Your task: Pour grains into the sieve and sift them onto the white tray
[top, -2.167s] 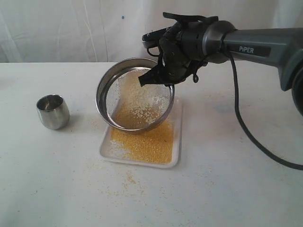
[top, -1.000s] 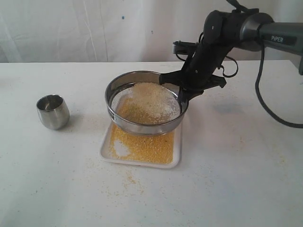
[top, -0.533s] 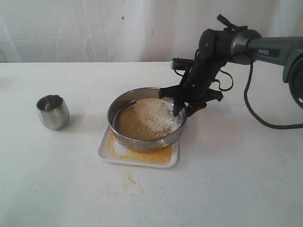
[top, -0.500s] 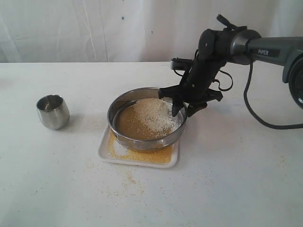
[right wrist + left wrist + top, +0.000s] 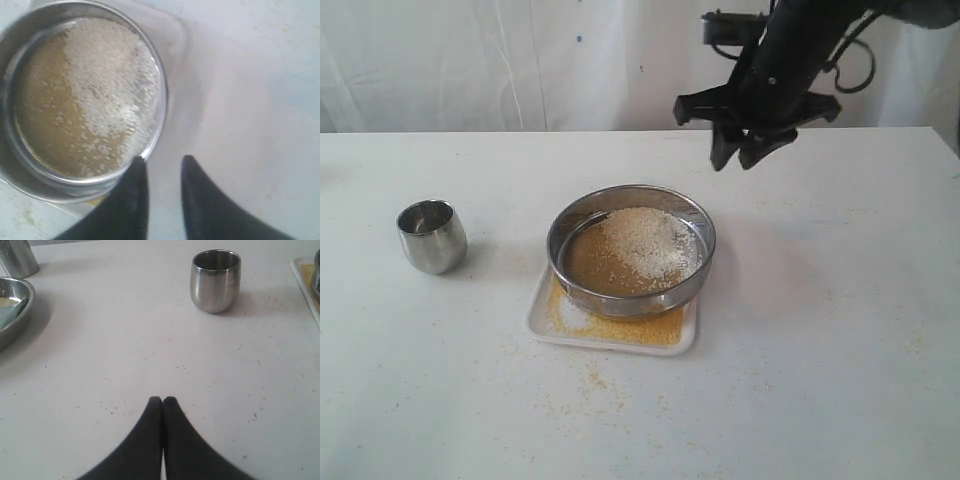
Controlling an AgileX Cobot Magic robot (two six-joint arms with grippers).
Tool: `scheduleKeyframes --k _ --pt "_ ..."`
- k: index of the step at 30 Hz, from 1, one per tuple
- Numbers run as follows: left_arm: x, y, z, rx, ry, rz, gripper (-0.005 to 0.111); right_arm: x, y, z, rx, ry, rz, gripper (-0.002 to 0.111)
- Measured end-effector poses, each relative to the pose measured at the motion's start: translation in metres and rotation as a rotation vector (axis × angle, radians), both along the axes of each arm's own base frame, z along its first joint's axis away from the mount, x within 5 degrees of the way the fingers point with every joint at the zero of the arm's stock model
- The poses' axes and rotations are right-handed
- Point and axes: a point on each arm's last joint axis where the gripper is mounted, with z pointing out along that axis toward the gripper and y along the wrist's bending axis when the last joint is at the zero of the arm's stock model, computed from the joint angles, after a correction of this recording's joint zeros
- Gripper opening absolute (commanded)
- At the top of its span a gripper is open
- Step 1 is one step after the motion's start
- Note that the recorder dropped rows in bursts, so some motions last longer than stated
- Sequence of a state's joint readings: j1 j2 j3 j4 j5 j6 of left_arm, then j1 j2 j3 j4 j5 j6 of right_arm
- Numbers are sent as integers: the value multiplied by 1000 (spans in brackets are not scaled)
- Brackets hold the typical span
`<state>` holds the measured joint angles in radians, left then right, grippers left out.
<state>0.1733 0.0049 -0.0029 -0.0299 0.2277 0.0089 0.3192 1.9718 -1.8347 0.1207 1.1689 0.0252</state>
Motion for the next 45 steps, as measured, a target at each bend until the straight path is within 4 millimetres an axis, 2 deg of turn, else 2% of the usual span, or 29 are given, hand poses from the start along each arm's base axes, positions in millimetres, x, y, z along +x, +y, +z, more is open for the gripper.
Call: scheduleKeyframes --k 2,4,8,10,14,17,22,25,27,35,40,45 --pt "0 0 0 0 0 0 0 -10 -11 7 -65 0 -5 0" --pt "0 0 0 0 0 0 0 -15 -25 3 -83 29 -36 0" --pt "0 0 0 0 0 0 0 -32 -54 -18 42 146 -110 0" --pt "0 0 0 0 0 0 0 -43 -61 -21 130 120 -132 0" --pt "0 0 0 0 0 0 0 -78 -79 -11 206 -140 -236 0" --pt "0 0 0 0 0 0 0 -127 -112 4 144 -478 -308 0" --pt "0 0 0 0 0 0 0 -189 -144 12 143 -750 -454 0" --pt "0 0 0 0 0 0 0 -217 -150 13 150 -825 -492 0" --pt "0 0 0 0 0 0 0 -241 -150 12 161 -902 -496 0" --pt "0 0 0 0 0 0 0 -312 -147 17 210 -1191 -478 0" --pt "0 0 0 0 0 0 0 -327 -145 13 215 -1199 -466 0" --pt "0 0 0 0 0 0 0 -331 -145 13 217 -1198 -461 0"
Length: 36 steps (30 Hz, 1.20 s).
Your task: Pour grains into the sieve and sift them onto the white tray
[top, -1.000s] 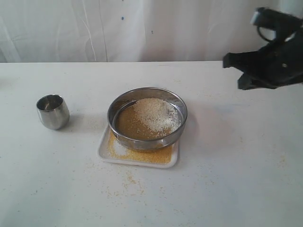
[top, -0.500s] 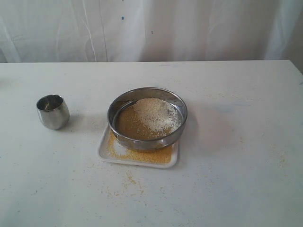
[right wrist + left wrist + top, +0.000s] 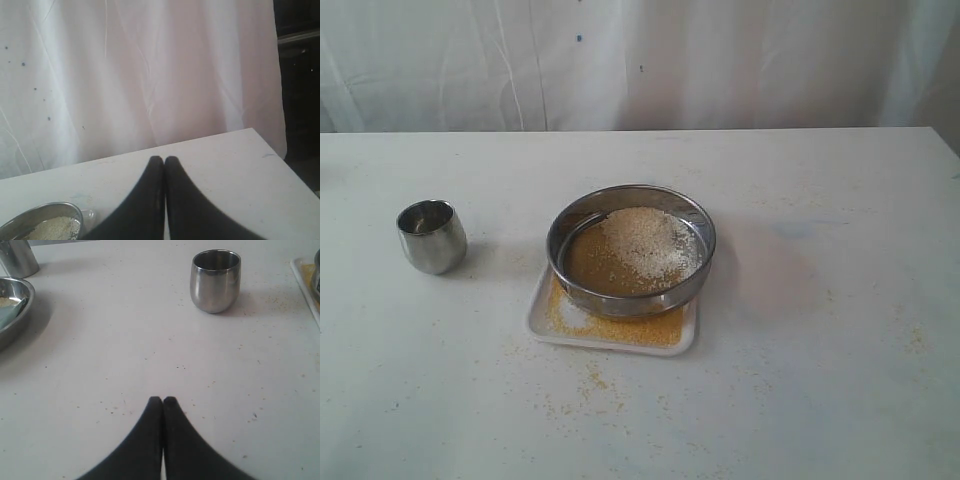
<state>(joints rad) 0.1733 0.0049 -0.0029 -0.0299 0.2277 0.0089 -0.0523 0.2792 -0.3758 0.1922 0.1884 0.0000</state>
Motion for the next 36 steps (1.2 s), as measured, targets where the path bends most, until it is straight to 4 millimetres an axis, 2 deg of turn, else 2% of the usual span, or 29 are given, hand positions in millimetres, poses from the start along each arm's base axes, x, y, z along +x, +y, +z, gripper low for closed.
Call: scheduleKeyframes --k 8,12,14,17,19,24,27,36 --pt "0 0 0 0 0 0 0 0 0 -1 0 14 3 0" --pt "0 0 0 0 0 0 0 -10 2 -9 -5 50 15 0" --pt "0 0 0 0 0 0 0 -19 1 -14 -36 8 -6 0" --pt "0 0 0 0 0 0 0 -31 -3 -24 -178 -135 -87 0" --pt "0 0 0 0 1 0 0 -31 -4 -31 -242 -236 -125 0" --pt "0 0 0 2 1 0 0 -25 -4 -56 -273 -383 -142 0" --pt "0 0 0 2 1 0 0 -22 -5 -68 -246 -310 -138 0" --pt "0 0 0 2 1 0 0 -19 -8 -116 -216 209 -101 0"
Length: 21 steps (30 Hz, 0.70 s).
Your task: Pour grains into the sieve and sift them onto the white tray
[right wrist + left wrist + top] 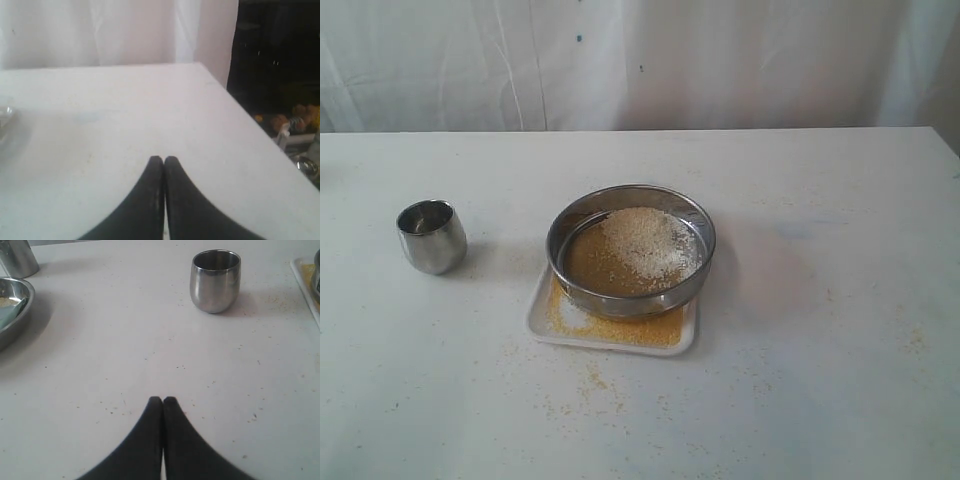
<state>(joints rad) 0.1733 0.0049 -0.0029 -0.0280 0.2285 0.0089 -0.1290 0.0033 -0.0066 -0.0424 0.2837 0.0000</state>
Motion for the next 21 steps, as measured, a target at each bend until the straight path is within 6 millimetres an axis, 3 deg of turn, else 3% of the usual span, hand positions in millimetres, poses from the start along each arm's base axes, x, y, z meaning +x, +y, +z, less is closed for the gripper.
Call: scheduleKeyframes --k 21 --pt "0 0 0 0 0 -4 0 -1 0 -7 9 68 -3 0"
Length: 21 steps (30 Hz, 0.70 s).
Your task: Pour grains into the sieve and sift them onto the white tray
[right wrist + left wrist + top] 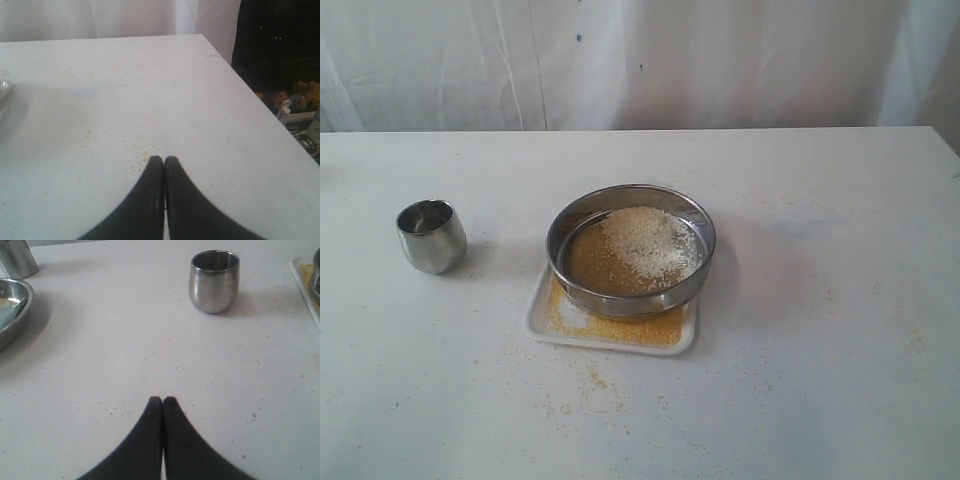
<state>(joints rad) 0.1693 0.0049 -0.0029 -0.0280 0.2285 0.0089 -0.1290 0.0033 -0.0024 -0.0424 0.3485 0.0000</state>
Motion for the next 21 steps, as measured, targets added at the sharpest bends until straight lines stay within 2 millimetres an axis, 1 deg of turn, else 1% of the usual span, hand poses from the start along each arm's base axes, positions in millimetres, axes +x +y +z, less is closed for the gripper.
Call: scheduleKeyframes --k 11,21 --pt "1 -3 1 4 -17 -57 0 0 1 0 0 0 18 0" --pt "1 -3 1 4 -17 -64 0 0 1 0 0 0 18 0"
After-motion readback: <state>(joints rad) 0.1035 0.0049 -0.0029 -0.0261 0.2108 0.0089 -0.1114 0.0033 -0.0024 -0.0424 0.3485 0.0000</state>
